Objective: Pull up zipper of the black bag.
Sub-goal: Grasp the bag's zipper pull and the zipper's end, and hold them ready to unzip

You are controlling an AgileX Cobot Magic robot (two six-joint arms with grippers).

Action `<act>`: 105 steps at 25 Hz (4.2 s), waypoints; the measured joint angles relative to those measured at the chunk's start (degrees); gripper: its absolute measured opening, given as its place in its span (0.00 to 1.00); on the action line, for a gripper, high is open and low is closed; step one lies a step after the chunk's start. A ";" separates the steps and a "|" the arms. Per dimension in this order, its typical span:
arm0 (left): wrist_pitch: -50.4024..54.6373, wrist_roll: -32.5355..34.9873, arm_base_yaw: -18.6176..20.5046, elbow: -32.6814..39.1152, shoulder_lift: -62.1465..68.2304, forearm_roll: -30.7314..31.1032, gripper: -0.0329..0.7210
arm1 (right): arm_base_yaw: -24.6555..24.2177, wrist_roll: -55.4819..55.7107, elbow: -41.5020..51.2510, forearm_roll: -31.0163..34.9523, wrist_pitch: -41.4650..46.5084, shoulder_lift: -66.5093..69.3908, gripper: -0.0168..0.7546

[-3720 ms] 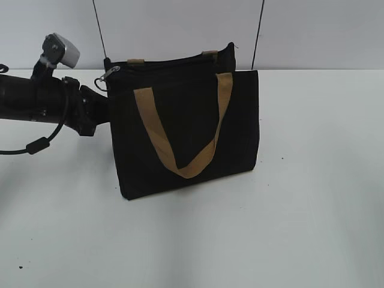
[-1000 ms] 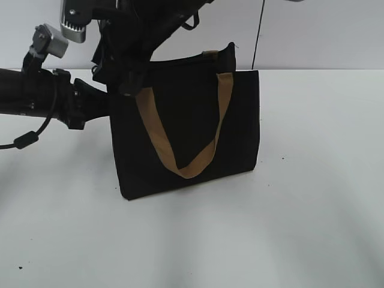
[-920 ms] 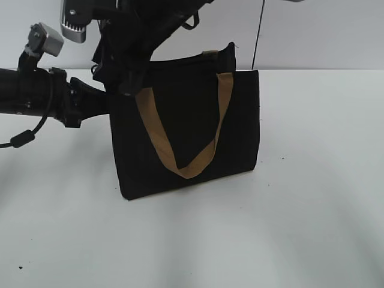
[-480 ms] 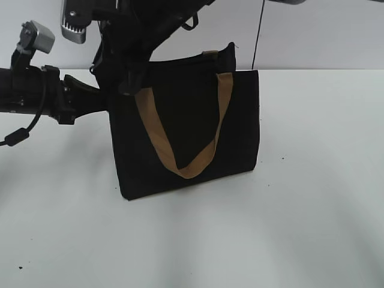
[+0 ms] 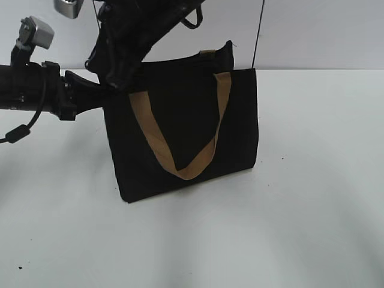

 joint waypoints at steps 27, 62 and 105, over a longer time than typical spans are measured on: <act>-1.47 -8.32 -0.67 -0.58 -0.97 4.14 0.09 | -2.96 29.20 0.82 4.98 -0.30 -0.86 0.08; -11.02 -22.98 -1.24 -0.10 2.33 23.23 0.06 | -10.20 42.46 -0.46 8.27 -6.70 -4.74 0.00; -7.55 -23.43 -1.15 -0.58 -5.48 11.22 0.06 | -5.00 12.38 -0.53 7.92 7.99 -5.81 0.41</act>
